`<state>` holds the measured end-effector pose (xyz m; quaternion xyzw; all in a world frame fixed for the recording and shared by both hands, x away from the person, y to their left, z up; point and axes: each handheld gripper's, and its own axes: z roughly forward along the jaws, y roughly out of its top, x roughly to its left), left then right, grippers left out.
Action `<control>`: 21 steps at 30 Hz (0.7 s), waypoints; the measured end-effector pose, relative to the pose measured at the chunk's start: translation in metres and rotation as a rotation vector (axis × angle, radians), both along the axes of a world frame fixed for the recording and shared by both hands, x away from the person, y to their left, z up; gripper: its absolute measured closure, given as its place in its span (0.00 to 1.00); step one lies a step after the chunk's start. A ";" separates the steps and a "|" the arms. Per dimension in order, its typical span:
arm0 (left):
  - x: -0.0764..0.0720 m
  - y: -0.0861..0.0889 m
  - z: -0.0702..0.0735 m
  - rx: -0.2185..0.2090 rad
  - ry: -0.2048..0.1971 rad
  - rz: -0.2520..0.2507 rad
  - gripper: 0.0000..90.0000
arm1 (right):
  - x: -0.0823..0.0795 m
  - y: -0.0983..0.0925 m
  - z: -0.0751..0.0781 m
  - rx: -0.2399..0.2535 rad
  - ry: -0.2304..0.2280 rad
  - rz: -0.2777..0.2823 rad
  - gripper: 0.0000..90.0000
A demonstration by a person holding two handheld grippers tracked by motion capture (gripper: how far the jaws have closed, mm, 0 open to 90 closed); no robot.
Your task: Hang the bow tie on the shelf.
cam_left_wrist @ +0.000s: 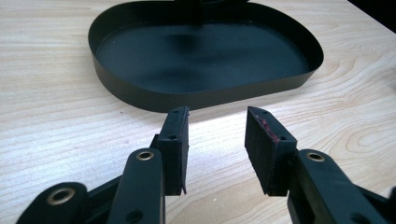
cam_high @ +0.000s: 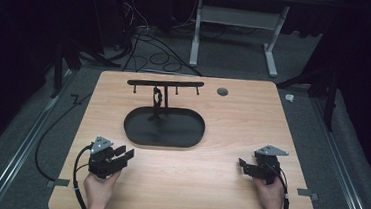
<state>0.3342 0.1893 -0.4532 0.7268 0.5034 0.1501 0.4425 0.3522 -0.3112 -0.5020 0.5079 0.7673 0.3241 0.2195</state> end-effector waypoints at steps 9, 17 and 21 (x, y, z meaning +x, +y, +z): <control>0.000 -0.002 -0.007 -0.004 0.017 0.004 0.67 | 0.000 0.000 0.000 0.000 0.000 0.000 0.33; 0.000 -0.001 -0.013 -0.009 0.031 0.012 0.66 | 0.000 0.000 0.000 0.000 0.000 0.000 0.33; 0.000 -0.001 -0.016 -0.005 0.040 0.015 0.66 | 0.000 0.000 0.000 0.000 0.000 0.000 0.33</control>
